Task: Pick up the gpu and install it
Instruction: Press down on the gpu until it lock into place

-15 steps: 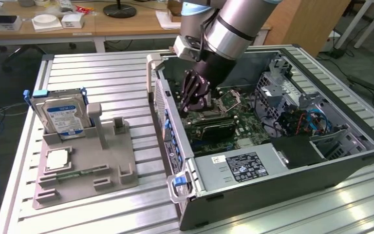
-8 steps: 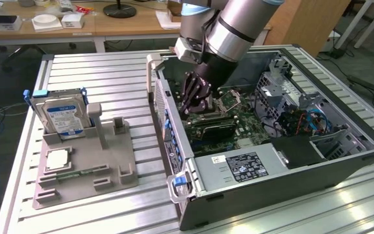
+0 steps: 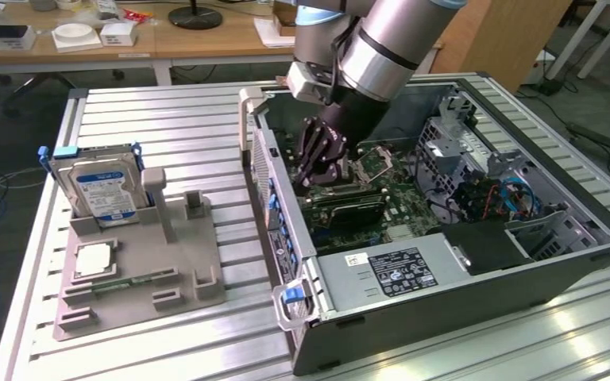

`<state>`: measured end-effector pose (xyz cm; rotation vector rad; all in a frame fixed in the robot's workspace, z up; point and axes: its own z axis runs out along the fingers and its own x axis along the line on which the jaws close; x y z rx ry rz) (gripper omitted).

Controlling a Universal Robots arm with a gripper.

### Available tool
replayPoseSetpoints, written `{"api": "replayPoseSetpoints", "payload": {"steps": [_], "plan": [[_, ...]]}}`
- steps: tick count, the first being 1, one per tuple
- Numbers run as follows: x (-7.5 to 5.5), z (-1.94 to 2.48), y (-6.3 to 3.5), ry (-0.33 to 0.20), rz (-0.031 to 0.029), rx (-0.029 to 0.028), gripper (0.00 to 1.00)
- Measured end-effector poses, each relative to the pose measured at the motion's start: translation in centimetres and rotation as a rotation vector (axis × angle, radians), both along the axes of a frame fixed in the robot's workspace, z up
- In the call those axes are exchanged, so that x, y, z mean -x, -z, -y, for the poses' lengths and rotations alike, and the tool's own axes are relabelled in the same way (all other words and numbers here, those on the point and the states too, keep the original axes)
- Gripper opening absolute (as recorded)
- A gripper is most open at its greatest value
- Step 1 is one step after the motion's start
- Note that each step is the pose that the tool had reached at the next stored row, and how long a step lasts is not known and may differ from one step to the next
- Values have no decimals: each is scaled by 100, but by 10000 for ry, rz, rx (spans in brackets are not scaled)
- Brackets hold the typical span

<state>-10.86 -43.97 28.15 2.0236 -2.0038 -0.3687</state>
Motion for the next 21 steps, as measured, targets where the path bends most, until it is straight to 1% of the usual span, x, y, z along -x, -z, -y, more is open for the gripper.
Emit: {"api": "replayPoseSetpoints", "payload": {"steps": [2, 3, 4, 5, 6, 7, 8, 11, 12, 13, 15, 19, 21], "plan": [[-27, 0, 1, -2, -7, -2, 10], [-38, 0, 2, -2, -21, -3, 10], [-53, -1, 2, -2, -52, -5, 10], [-66, -1, 2, -2, -110, -5, 10], [-76, 0, 1, -2, -207, -2, 10], [-83, 0, 1, -2, -333, -2, 10], [-87, 0, 0, -3, -483, -2, 10], [-108, 0, 0, -5, -1008, -2, 10], [-116, 0, 0, -6, -1106, -3, 10], [-118, 1, -1, -16, -1131, 0, 10], [-118, 11, 3, -72, -1133, 3, 10], [-118, 45, 16, -157, -1134, 6, 10], [-116, 47, 21, -198, -1135, 7, 10]]}}
